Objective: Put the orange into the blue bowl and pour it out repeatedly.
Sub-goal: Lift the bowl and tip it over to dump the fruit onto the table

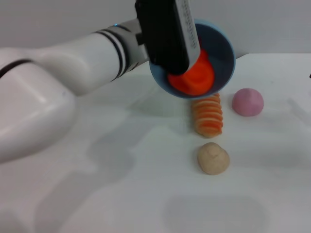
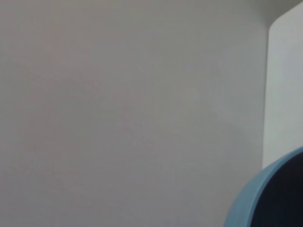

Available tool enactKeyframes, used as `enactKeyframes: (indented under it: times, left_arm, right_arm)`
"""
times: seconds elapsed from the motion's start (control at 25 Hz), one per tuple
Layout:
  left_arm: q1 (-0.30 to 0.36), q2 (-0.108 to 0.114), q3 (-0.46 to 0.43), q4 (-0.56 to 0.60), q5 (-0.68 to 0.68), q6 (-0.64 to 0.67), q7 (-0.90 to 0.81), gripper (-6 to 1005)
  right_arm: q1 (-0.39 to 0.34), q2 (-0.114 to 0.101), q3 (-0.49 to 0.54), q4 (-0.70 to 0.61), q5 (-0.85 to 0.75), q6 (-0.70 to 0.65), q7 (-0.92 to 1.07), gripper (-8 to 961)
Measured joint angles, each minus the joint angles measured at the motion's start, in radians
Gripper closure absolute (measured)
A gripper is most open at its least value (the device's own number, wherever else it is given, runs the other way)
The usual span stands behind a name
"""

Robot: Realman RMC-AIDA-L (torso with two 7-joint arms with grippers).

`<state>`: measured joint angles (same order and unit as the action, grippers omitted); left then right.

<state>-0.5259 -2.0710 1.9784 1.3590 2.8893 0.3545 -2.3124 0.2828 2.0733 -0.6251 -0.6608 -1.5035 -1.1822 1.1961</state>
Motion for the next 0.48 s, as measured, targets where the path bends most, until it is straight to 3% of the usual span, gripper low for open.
enactKeyframes:
  times: [0.08,0.28,0.48]
  left_arm:
    - [0.019,0.001,0.009,0.006,0.0,-0.02,0.027,999]
    - [0.139,0.001,0.061,0.001,0.001,-0.237,0.222,1000]
    - [0.216,0.001,0.152,-0.012,0.001,-0.419,0.425,1000]
  right_arm:
    - [0.004,0.0,-0.001,0.0,0.0,0.0,0.0,216]
    - [0.018,0.0,-0.003,0.004,0.0,-0.001,0.0,216]
    - [0.03,-0.001,0.0,0.012,0.0,-0.001,-0.001,216]
